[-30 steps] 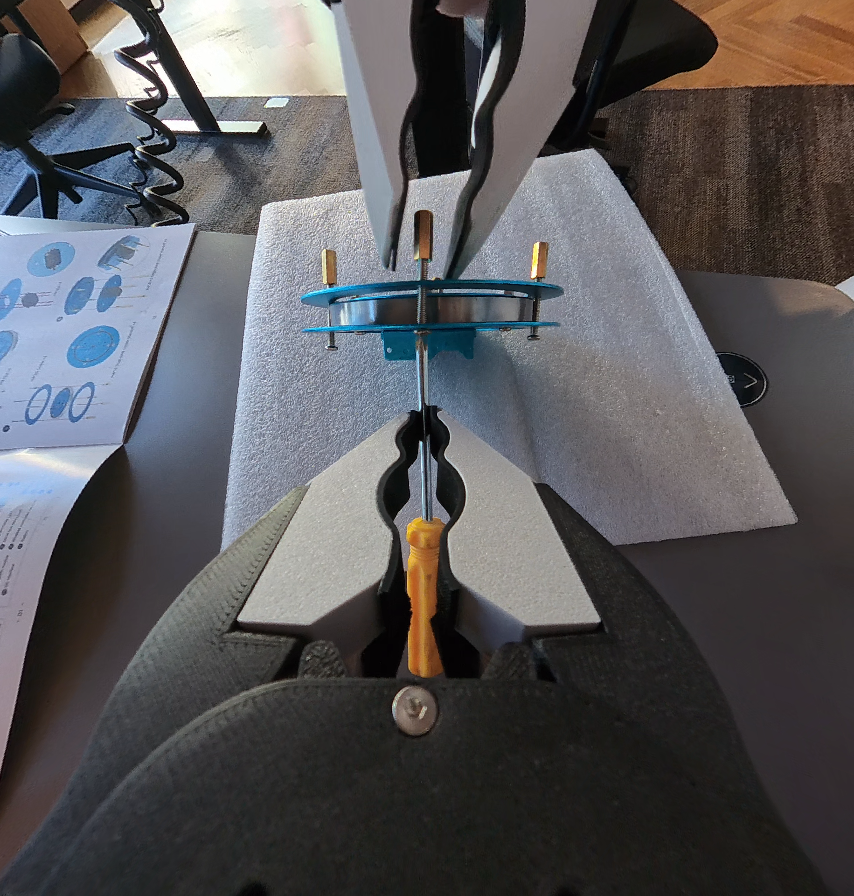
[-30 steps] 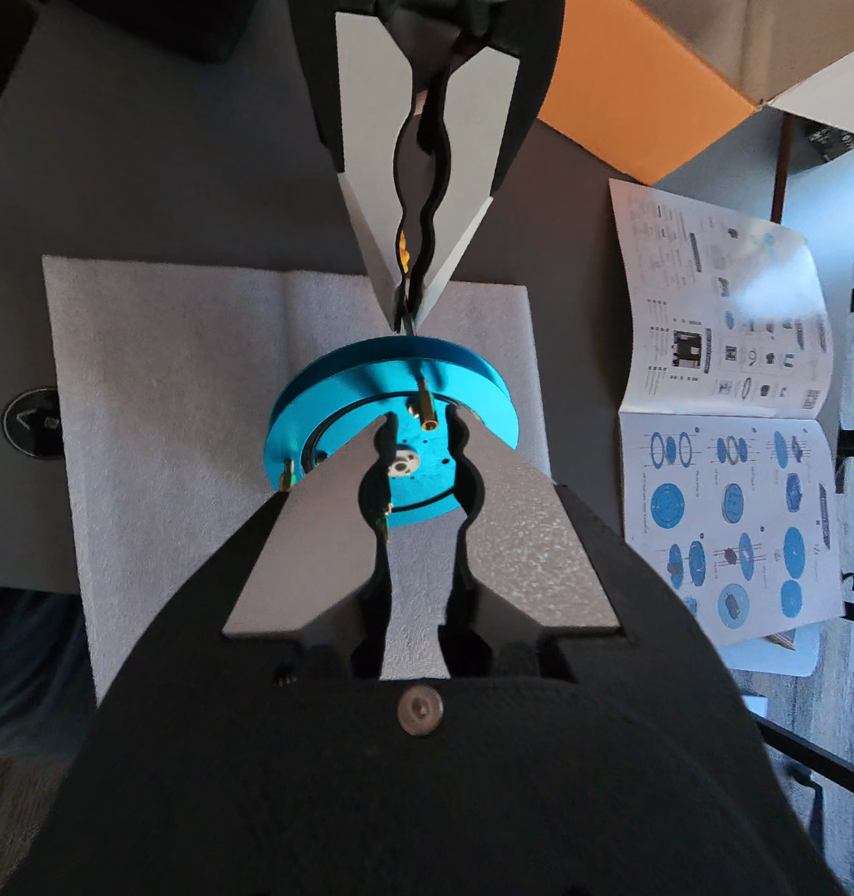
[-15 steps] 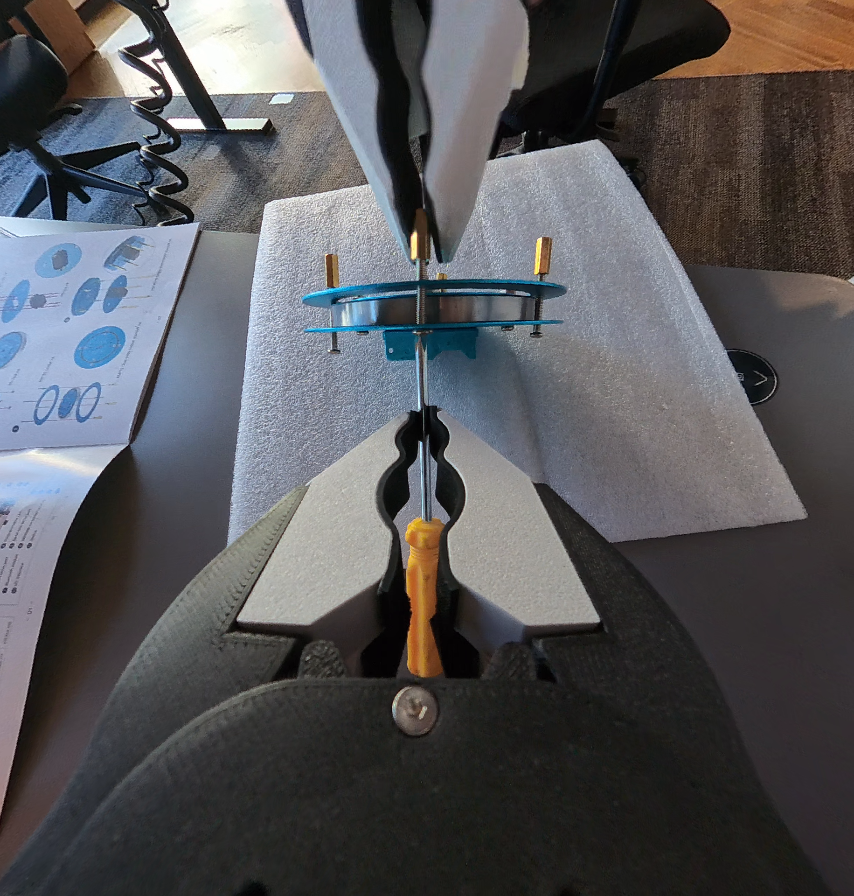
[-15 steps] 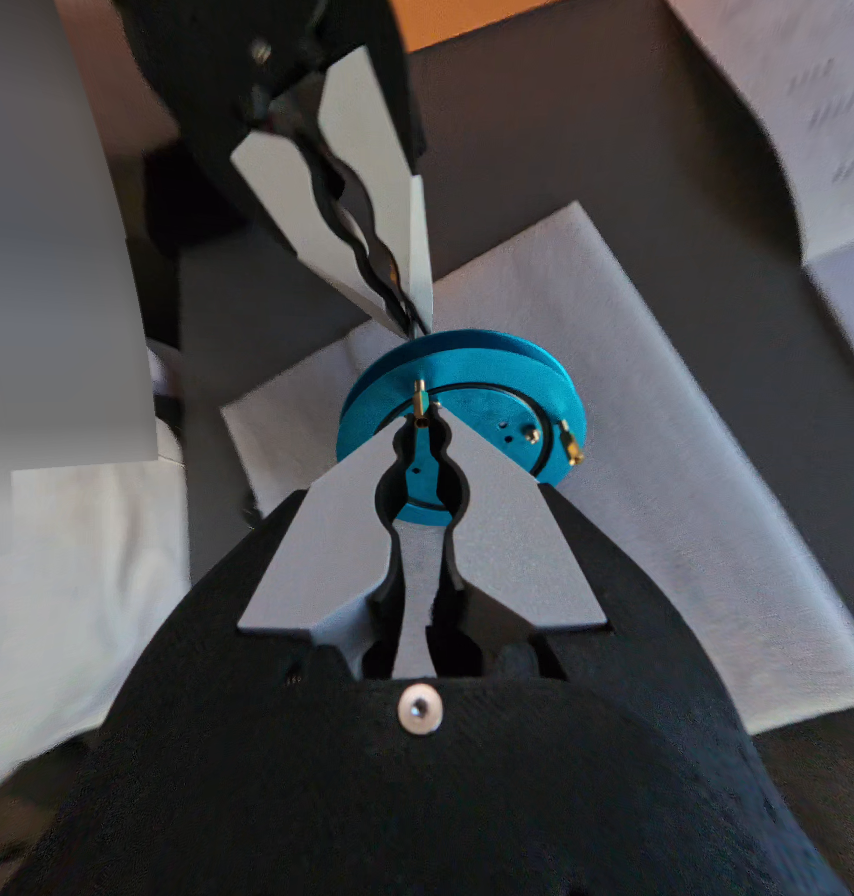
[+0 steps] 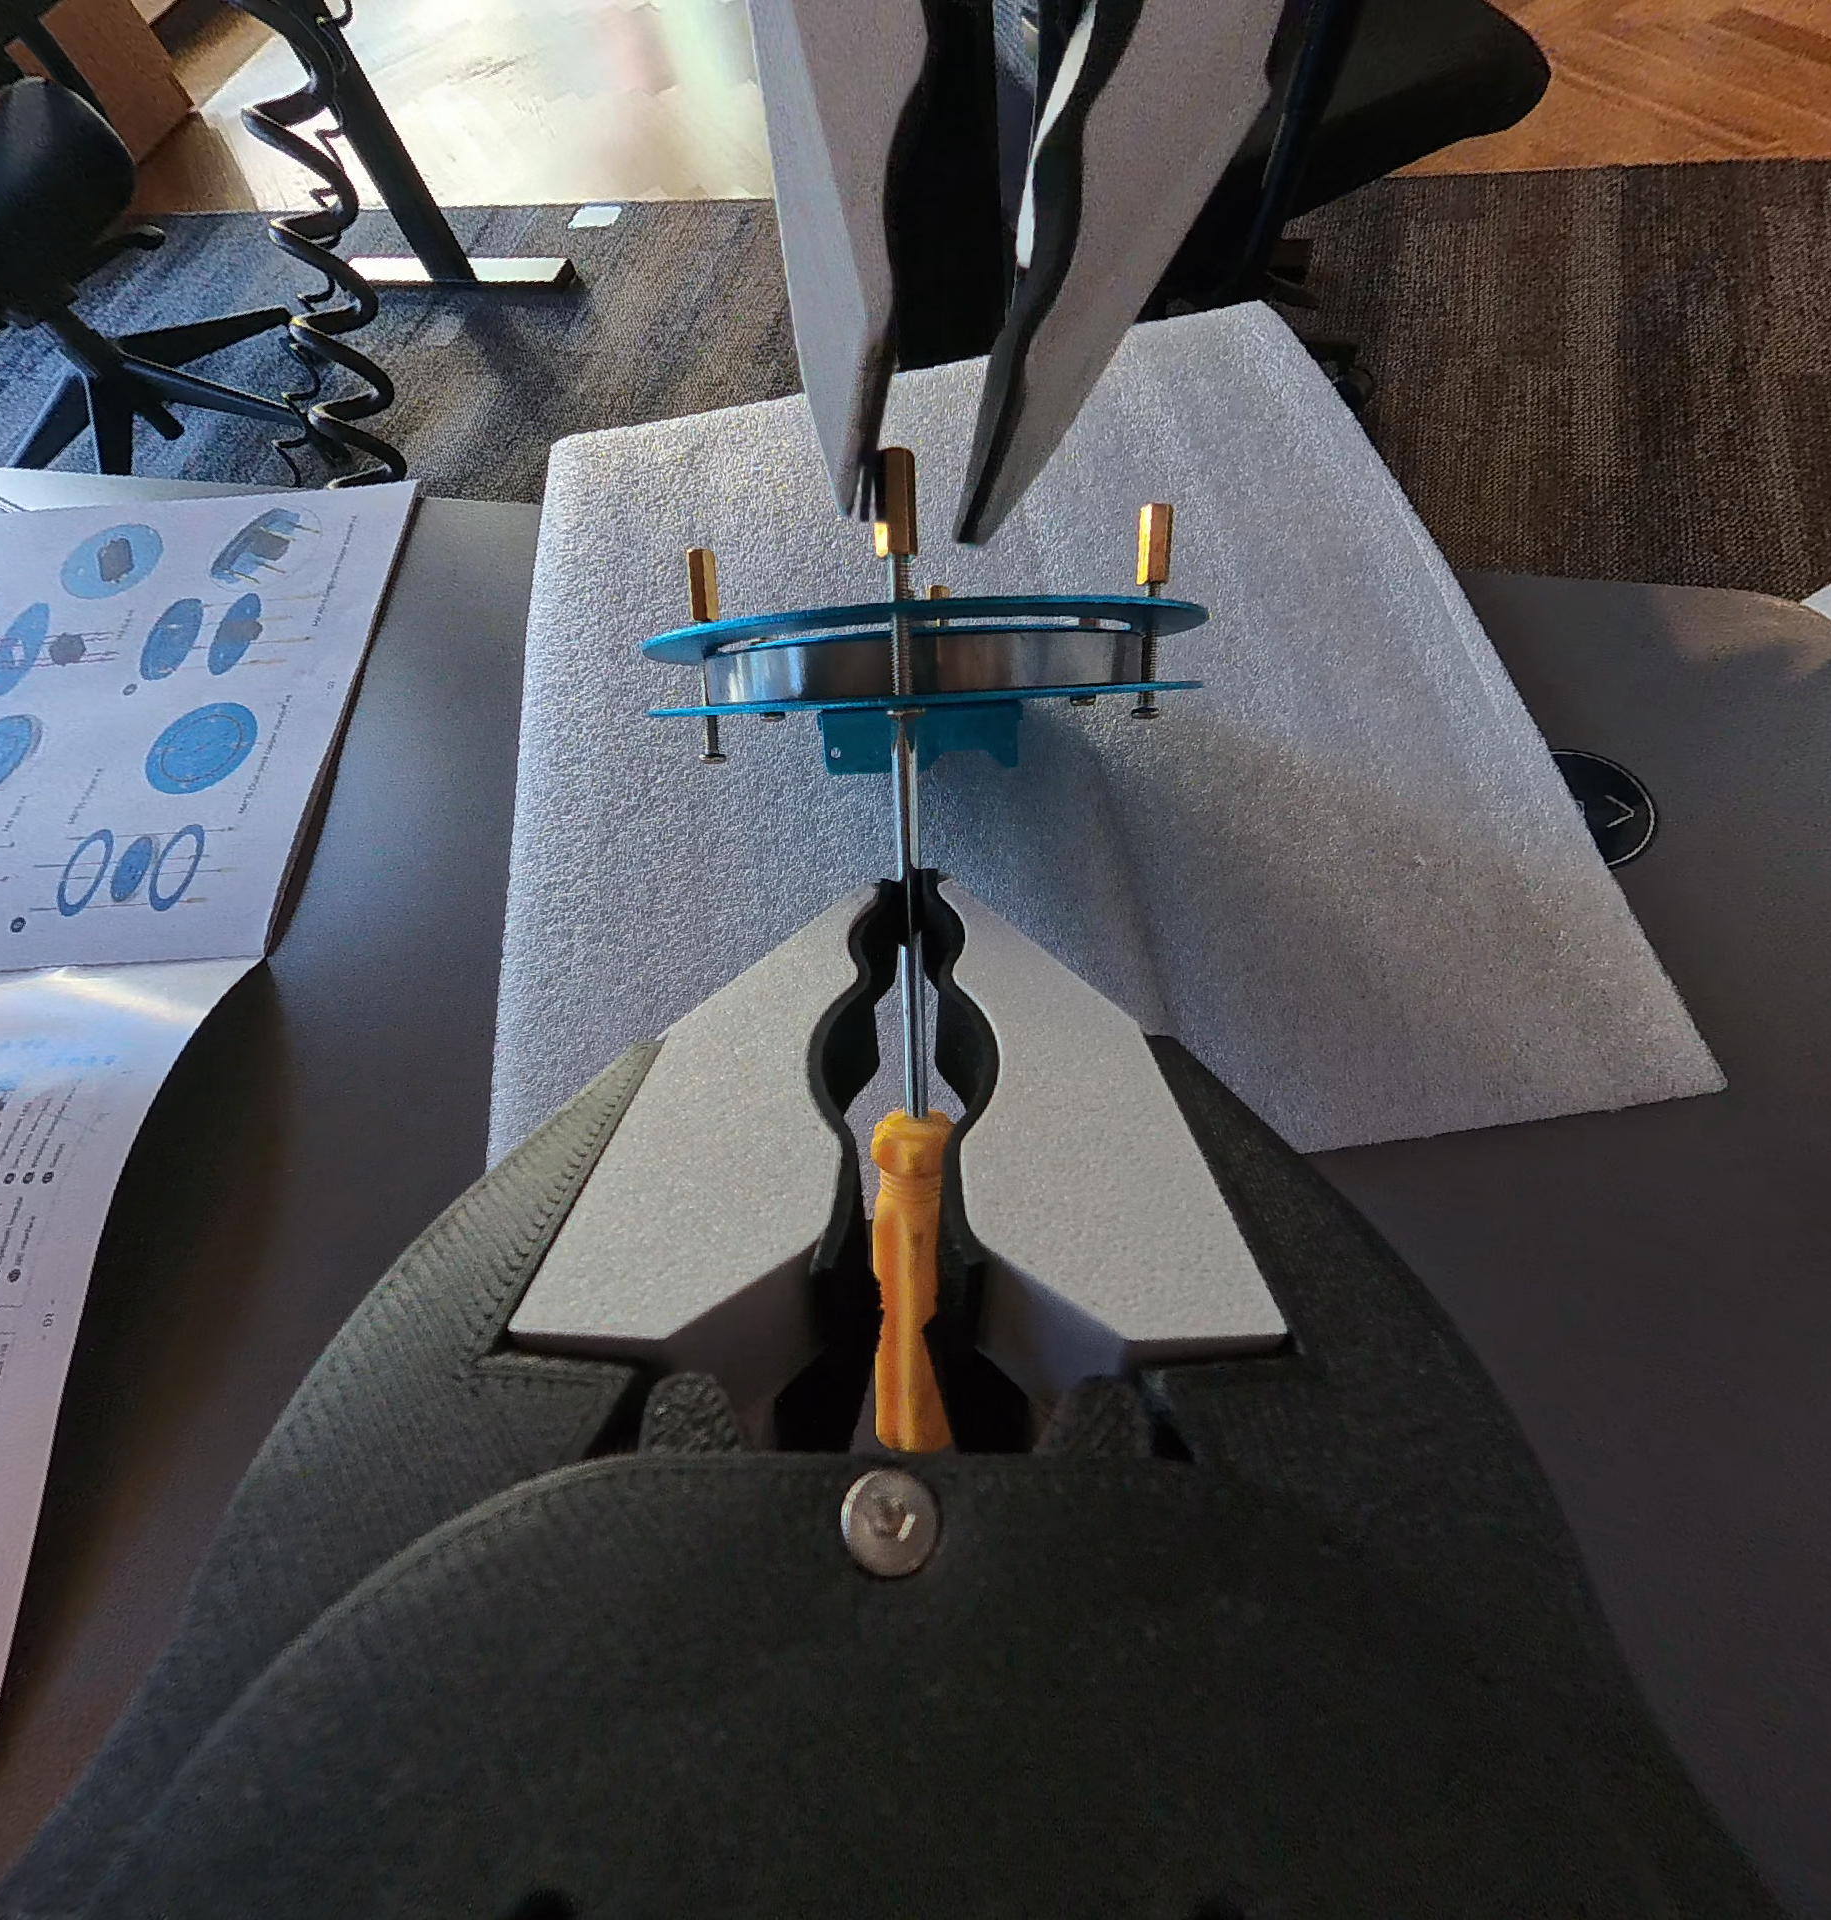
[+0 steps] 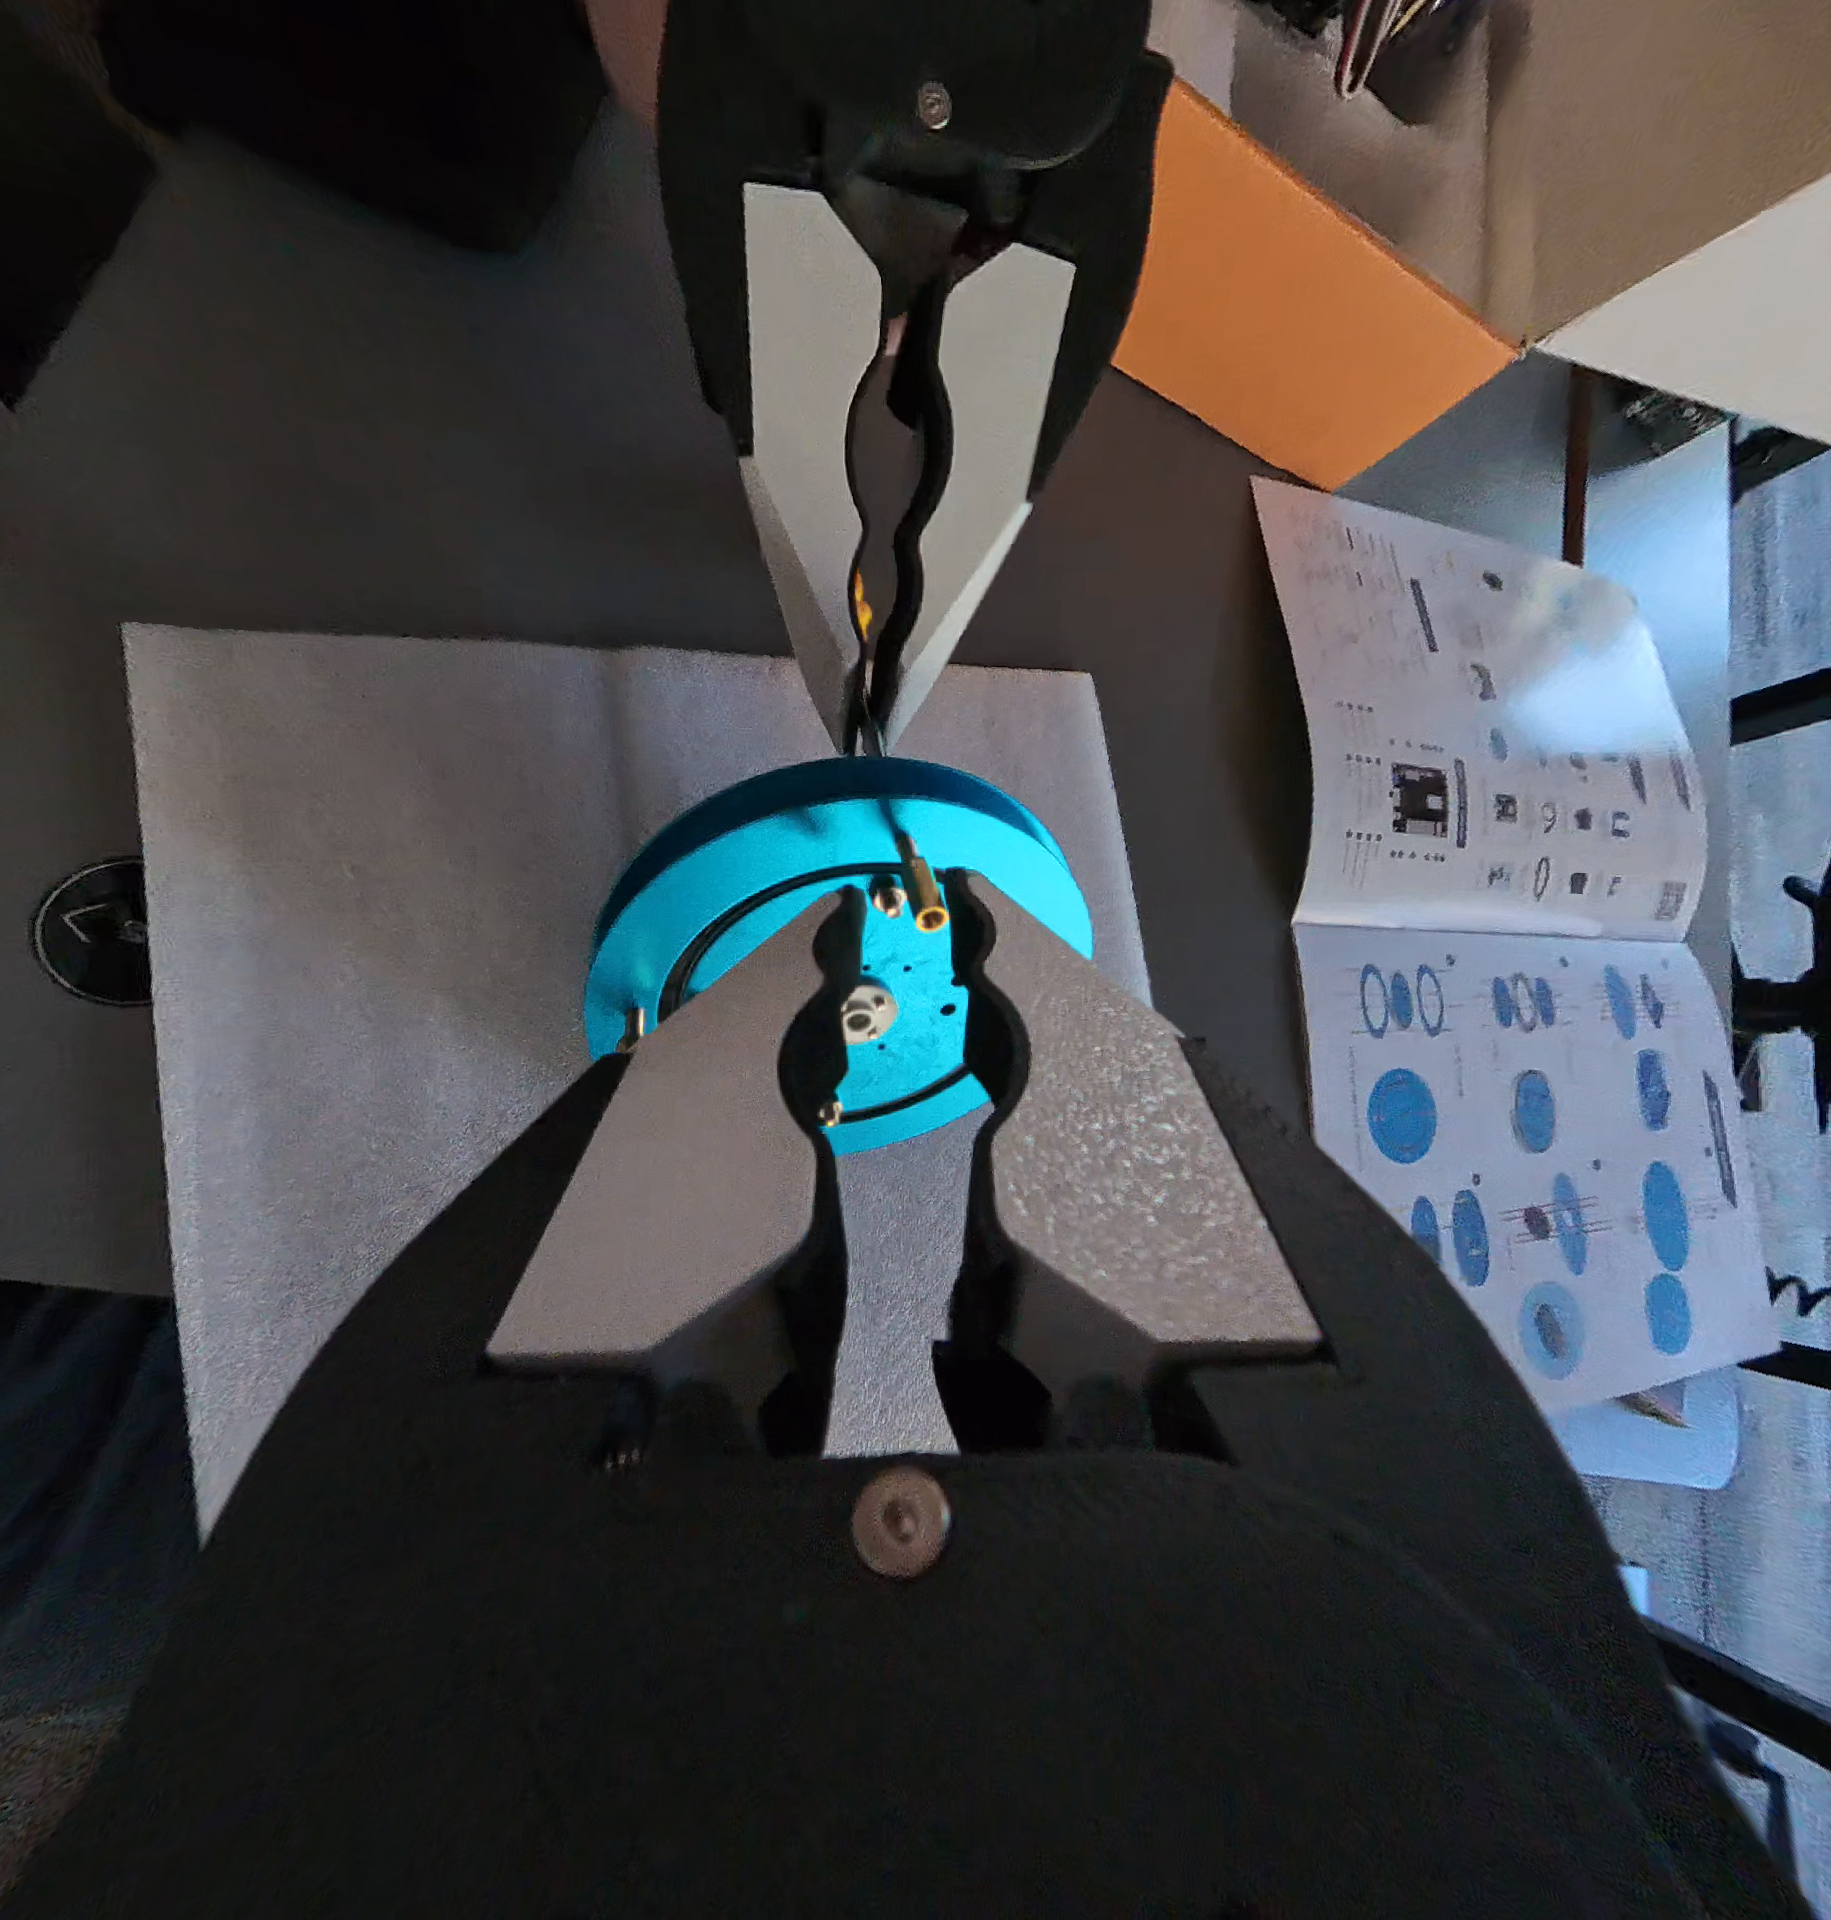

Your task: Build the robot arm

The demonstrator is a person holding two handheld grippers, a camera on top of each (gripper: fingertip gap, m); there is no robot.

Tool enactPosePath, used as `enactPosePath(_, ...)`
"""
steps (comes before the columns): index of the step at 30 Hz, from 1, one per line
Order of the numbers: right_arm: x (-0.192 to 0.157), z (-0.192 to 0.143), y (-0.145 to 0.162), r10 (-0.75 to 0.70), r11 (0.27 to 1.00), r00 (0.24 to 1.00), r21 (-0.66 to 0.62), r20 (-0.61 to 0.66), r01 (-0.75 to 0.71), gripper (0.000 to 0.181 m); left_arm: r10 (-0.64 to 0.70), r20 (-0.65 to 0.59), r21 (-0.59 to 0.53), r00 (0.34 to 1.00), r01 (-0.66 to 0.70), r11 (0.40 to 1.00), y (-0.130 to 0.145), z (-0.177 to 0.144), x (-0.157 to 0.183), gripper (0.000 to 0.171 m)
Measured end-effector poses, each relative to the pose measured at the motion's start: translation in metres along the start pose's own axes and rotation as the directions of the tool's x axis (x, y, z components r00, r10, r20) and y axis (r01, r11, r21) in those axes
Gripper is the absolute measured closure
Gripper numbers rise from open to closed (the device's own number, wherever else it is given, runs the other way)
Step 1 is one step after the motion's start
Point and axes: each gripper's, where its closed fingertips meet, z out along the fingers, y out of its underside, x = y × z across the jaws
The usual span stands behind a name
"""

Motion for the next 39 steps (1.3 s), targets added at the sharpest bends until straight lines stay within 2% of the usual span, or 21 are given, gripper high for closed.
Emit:
enactPosePath(4, 0.0014, 0.0029, 0.0032, 0.014, 1.000, 1.000, -0.022, 0.005, -0.014, 0.176, 0.002, 0.004, -0.001, 1.000, -0.002, 1.000, 0.0000, -0.0001, -0.0002, 0.170)
enactPosePath(6, 0.0000, 0.0030, 0.0032, 0.150, 0.989, 0.987, -0.028, 0.062, -0.148, 0.176, 0.005, 0.005, -0.004, 1.000, -0.005, 1.000, 0.0004, -0.0001, -0.0001, 0.170)
enactPosePath(8, -0.0025, 0.0027, 0.0030, 0.363, 0.932, 0.918, -0.044, 0.158, -0.360, 0.177, 0.007, 0.003, -0.004, 1.000, -0.007, 1.000, 0.0004, 0.0000, 0.0005, 0.170)
enactPosePath(10, -0.0035, 0.0022, 0.0028, 0.622, 0.779, 0.740, -0.110, 0.257, -0.617, 0.177, 0.012, 0.004, -0.005, 1.000, -0.012, 1.000, 0.0001, 0.0005, 0.0010, 0.170)
enactPosePath(13, -0.0029, 0.0014, 0.0028, 0.875, 0.434, 0.346, -0.229, 0.339, -0.871, 0.177, 0.012, 0.004, -0.006, 1.000, -0.012, 1.000, -0.0009, 0.0009, 0.0010, 0.170)
enactPosePath(14, -0.0008, 0.0020, 0.0023, 0.889, 0.382, 0.291, -0.222, 0.352, -0.897, 0.177, 0.010, 0.005, -0.005, 1.000, -0.010, 1.000, -0.0008, 0.0009, 0.0007, 0.170)
enactPosePath(15, 0.0007, 0.0026, 0.0027, 0.890, 0.371, 0.283, -0.205, 0.359, -0.906, 0.177, 0.011, 0.010, -0.004, 1.000, -0.011, 1.000, -0.0006, 0.0009, -0.0001, 0.170)
enactPosePath(17, -0.0032, 0.0019, 0.0015, 0.841, 0.471, 0.379, -0.180, 0.387, -0.863, 0.174, 0.010, 0.006, -0.006, 1.000, -0.010, 1.000, -0.0002, 0.0008, 0.0006, 0.169)
enactPosePath(19, -0.0056, 0.0007, 0.0003, 0.709, 0.672, 0.594, -0.111, 0.379, -0.732, 0.158, 0.013, 0.005, -0.004, 1.000, -0.013, 1.000, -0.0004, 0.0011, 0.0013, 0.170)
enactPosePath(21, -0.0037, -0.0005, 0.0065, 0.476, 0.874, 0.837, -0.034, 0.269, -0.485, 0.160, 0.014, 0.007, -0.006, 1.000, -0.014, 1.000, -0.0004, 0.0013, 0.0012, 0.170)
enactPosePath(22, -0.0003, -0.0007, 0.0090, 0.365, 0.929, 0.910, -0.013, 0.196, -0.370, 0.165, 0.013, 0.006, -0.006, 1.000, -0.013, 1.000, -0.0004, 0.0013, 0.0012, 0.170)
enactPosePath(24, 0.0003, -0.0011, 0.0049, 0.250, 0.966, 0.959, 0.023, 0.135, -0.256, 0.176, 0.014, 0.005, -0.005, 1.000, -0.014, 1.000, -0.0003, 0.0013, 0.0015, 0.169)
enactPosePath(28, -0.0022, 0.0005, 0.0033, 0.339, 0.938, 0.926, 0.011, 0.166, -0.346, 0.177, 0.015, 0.008, -0.010, 1.000, -0.015, 1.000, 0.0008, 0.0013, 0.0011, 0.170)
enactPosePath(30, -0.0012, 0.0010, 0.0048, 0.479, 0.875, 0.856, -0.027, 0.193, -0.483, 0.177, 0.015, 0.012, -0.011, 1.000, -0.015, 1.000, 0.0009, 0.0014, 0.0003, 0.170)
enactPosePath(31, -0.0004, 0.0015, 0.0052, 0.580, 0.810, 0.786, -0.056, 0.213, -0.583, 0.177, 0.015, 0.017, -0.013, 1.000, -0.015, 1.000, 0.0012, 0.0015, -0.0006, 0.170)
enactPosePath(33, -0.0007, 0.0021, 0.0069, 0.778, 0.618, 0.580, -0.136, 0.242, -0.774, 0.177, 0.011, 0.017, -0.014, 1.000, -0.011, 1.000, 0.0013, 0.0013, -0.0016, 0.170)
enactPosePath(34, -0.0026, 0.0014, 0.0062, 0.858, 0.493, 0.441, -0.182, 0.264, -0.851, 0.177, 0.008, 0.011, -0.011, 1.000, -0.008, 1.000, 0.0011, 0.0015, -0.0011, 0.169)
enactPosePath(35, -0.0040, 0.0006, 0.0048, 0.905, 0.383, 0.316, -0.217, 0.286, -0.898, 0.177, 0.006, 0.006, -0.009, 1.000, -0.006, 1.000, 0.0008, 0.0015, -0.0004, 0.169)
enactPosePath(36, -0.0037, 0.0002, 0.0031, 0.921, 0.313, 0.238, -0.224, 0.308, -0.923, 0.177, 0.007, 0.006, -0.010, 1.000, -0.007, 1.000, 0.0006, 0.0017, 0.0000, 0.169)
enactPosePath(37, -0.0031, 0.0001, 0.0028, 0.924, 0.282, 0.202, -0.223, 0.325, -0.933, 0.177, 0.012, 0.007, -0.011, 1.000, -0.012, 1.000, 0.0006, 0.0018, 0.0003, 0.170)
enactPosePath(39, -0.0021, 0.0003, 0.0036, 0.910, 0.311, 0.229, -0.203, 0.346, -0.928, 0.176, 0.017, 0.013, -0.011, 1.000, -0.016, 1.000, 0.0002, 0.0020, 0.0003, 0.170)
